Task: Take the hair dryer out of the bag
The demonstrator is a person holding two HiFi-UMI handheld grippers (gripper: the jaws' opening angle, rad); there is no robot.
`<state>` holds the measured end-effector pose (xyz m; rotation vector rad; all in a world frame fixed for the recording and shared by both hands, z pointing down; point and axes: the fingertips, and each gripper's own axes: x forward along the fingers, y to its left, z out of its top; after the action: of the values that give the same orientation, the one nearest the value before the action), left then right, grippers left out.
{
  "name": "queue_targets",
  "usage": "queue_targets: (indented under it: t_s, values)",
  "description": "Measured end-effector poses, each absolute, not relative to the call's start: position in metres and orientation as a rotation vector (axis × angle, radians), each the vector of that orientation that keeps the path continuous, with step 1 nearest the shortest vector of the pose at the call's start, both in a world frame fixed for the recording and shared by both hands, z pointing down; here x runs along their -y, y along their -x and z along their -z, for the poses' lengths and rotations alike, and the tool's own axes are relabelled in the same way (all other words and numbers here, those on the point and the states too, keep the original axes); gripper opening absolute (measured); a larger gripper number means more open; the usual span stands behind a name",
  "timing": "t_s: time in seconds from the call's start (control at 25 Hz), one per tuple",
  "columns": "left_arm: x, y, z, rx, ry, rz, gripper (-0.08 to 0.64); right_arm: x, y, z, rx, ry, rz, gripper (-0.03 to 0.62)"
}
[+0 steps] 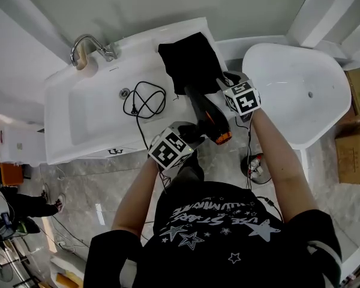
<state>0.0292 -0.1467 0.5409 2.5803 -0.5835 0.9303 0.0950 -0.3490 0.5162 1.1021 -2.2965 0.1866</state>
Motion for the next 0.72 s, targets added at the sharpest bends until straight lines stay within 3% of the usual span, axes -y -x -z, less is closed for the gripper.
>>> queue_targets:
  t_s: [0.44,0.72]
  values:
    - [0.108,-0.040,-0.516,0.655,-2.601,-0.788,0.201,0.286,-0.141,-0.473,2.416,-1.280,-0.229,0.135]
    - [0.079,-0.046,-0.496,0.751,-2.596,-0.670,0.202,0.216,-0.183,-0.458,2.432,-1.389,-0.256,0.058]
